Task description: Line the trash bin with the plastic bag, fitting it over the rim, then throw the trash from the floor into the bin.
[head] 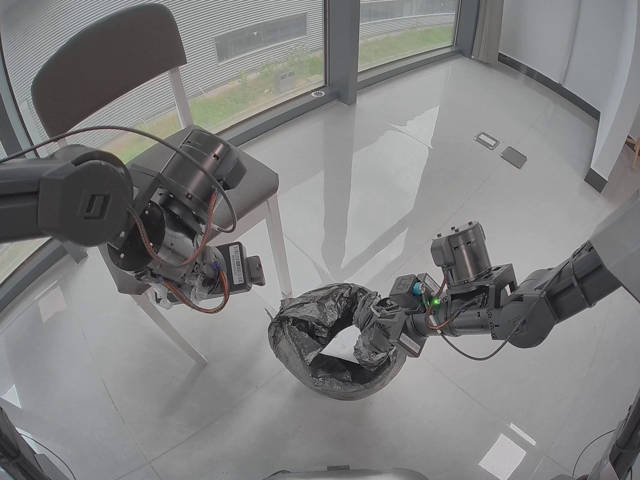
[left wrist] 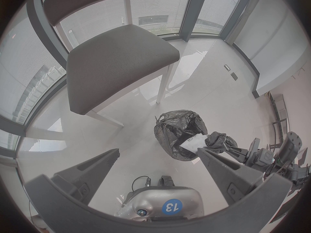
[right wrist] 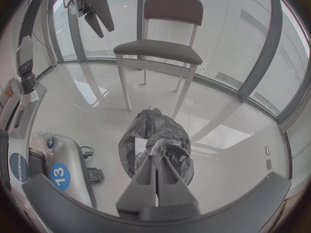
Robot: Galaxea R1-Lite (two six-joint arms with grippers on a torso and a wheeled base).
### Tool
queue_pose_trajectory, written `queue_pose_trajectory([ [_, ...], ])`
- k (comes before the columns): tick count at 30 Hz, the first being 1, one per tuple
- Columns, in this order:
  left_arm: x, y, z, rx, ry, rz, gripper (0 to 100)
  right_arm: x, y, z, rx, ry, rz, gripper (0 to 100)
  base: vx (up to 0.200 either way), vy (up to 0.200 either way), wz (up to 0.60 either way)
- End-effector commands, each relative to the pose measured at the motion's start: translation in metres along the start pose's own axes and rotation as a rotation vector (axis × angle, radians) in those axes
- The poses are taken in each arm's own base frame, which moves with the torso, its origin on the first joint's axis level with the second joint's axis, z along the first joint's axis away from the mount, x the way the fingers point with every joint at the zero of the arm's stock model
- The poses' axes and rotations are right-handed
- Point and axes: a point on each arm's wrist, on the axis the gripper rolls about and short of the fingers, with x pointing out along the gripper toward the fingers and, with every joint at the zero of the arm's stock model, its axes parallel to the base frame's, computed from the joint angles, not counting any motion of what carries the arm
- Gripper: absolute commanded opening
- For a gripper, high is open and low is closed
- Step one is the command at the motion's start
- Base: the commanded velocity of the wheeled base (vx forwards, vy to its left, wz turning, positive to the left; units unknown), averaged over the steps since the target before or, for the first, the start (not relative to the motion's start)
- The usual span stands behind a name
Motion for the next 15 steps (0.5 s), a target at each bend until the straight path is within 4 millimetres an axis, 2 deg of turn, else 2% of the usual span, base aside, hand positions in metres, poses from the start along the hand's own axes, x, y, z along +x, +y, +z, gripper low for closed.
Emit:
queue_pose_trajectory([
  [1, -0.002, 0.001, 0.001, -0.003, -0.007, -0.003, 100, 0.01, 0.003, -0.01, 0.009, 0.035, 0.018, 0, 0.0, 0.0, 0.0],
  [7, -0.004, 0.002, 0.002, -0.01, -0.013, -0.006, 100, 0.023, 0.002, -0.013, 0.013, 0.043, 0.021, 0, 0.0, 0.0, 0.0],
  [12, -0.003, 0.006, 0.005, -0.024, -0.015, 0.002, 100, 0.04, -0.004, -0.006, 0.009, 0.023, 0.011, 0, 0.0, 0.0, 0.0],
  [13, -0.003, 0.006, 0.005, -0.024, -0.015, 0.002, 100, 0.043, -0.005, -0.005, 0.008, 0.018, 0.007, 100, 0.0, 0.0, 0.0],
  [15, -0.004, 0.007, 0.005, -0.024, -0.016, 0.001, 100, 0.05, -0.007, 0.0, 0.018, 0.005, 0.0, 100, 0.0, 0.0, 0.0],
])
